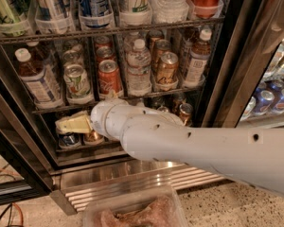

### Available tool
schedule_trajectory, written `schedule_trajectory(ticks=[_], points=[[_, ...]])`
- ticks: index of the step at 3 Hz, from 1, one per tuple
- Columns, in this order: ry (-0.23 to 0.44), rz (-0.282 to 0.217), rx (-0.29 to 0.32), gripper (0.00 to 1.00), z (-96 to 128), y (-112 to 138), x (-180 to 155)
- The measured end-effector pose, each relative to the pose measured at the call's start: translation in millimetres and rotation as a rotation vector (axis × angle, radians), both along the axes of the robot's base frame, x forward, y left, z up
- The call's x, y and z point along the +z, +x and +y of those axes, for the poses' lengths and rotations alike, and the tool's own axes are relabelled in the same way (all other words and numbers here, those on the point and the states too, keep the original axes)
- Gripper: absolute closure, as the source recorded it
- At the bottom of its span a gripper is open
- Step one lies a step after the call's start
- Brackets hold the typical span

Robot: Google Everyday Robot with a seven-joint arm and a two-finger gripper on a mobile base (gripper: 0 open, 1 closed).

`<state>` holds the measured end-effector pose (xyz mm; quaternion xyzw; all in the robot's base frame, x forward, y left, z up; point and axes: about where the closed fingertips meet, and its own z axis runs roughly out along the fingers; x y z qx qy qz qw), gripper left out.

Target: Pick 7up can from middle shelf of fridge

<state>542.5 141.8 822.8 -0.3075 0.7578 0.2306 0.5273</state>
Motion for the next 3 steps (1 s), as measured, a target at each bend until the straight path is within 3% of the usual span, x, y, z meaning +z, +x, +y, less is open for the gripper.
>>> schedule_trajectory(ticks=[1, 2, 3], points=[[0.040, -0.014, 0.027, 0.00, 24, 7, 5], [0.101, 0.013, 0.081, 0.12, 51, 10, 4], [0.123, 0.023, 0.105, 0.11, 60, 8, 4]])
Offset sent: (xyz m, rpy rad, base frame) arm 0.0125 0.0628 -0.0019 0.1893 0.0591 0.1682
